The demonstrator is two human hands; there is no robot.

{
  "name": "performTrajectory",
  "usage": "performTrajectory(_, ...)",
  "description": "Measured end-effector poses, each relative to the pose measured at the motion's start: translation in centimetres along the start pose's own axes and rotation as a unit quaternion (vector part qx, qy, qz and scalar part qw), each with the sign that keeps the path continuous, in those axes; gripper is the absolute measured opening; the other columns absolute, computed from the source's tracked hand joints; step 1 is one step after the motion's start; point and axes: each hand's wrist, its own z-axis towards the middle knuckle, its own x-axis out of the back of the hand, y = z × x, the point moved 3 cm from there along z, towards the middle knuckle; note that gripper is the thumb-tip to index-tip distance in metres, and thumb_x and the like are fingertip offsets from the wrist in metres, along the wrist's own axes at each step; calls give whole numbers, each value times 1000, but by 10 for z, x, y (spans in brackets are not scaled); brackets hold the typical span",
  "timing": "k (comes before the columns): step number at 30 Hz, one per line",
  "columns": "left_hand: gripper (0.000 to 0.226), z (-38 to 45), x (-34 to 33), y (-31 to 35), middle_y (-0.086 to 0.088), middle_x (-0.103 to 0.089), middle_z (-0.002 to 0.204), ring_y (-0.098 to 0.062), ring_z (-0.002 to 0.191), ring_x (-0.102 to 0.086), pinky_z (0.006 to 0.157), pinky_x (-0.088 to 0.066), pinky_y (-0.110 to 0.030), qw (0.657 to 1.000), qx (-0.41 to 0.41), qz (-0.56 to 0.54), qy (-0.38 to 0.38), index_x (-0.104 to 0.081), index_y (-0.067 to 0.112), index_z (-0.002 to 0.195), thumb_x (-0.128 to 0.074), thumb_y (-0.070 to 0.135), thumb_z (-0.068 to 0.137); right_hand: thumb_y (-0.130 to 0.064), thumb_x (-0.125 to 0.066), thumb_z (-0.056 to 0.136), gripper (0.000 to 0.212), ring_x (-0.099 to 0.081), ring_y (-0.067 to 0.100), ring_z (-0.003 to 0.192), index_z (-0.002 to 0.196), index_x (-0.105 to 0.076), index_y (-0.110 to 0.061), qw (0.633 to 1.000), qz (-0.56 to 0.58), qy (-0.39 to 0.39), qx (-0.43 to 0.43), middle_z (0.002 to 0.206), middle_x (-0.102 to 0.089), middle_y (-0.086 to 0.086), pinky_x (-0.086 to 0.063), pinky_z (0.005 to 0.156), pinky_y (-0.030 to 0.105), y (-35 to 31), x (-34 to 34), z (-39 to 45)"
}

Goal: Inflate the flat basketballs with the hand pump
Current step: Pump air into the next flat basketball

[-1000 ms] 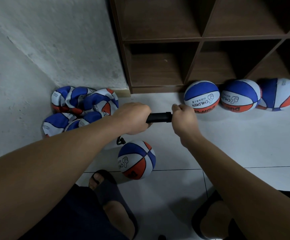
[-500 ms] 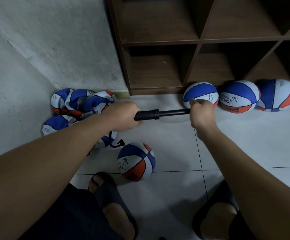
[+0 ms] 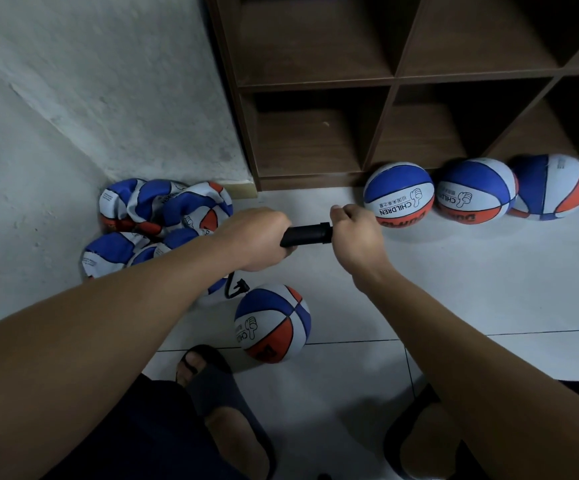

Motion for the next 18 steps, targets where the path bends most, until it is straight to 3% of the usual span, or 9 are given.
performTrajectory(4,27,0,-2,0,3,-65,71,-16,60,-64,51,-40,-27,1000,-9,-18,-8,-60,29,80,-66,45,101,-36,-47,112,36,-51,20,68,97,-64,-7,1000,-8,-10,-5,75,-54,3,-41,60,33,2,8,1)
performTrajectory(7,29,3,0,-13,4,-64,71,-16,62,-64,53,-40,-29,999,1,-34,-10,-59,29,78,-69,46,98,-33,-55,106,35,-51,26,71,87,-66,-6,998,-8,66,-7,72,-57,3,-42,67,34,3,39,16)
performTrajectory(10,31,4,4,-34,4,-63,71,-18,64,-64,57,-48,-32,999,21,-34,-1,-59,29,76,-71,49,97,-33,-56,91,28,-42,24,69,69,-51,-16,990,38,129,-47,68,-52,6,-37,65,40,13,65,34)
performTrajectory(13,32,1,-5,-33,4,-62,69,-16,60,-61,54,-43,-31,998,20,-51,-8,-59,29,76,-70,48,99,-30,-54,96,32,-41,26,67,68,-46,-17,988,36,140,-49,66,-48,2,-36,68,39,12,60,29)
performTrajectory(18,29,0,-14,-11,2,-64,69,-19,59,-64,52,-40,-29,999,5,-39,0,-61,28,78,-66,44,102,-30,-47,109,31,-52,19,73,94,-64,-8,995,14,99,-16,82,-60,5,-46,71,38,6,23,6)
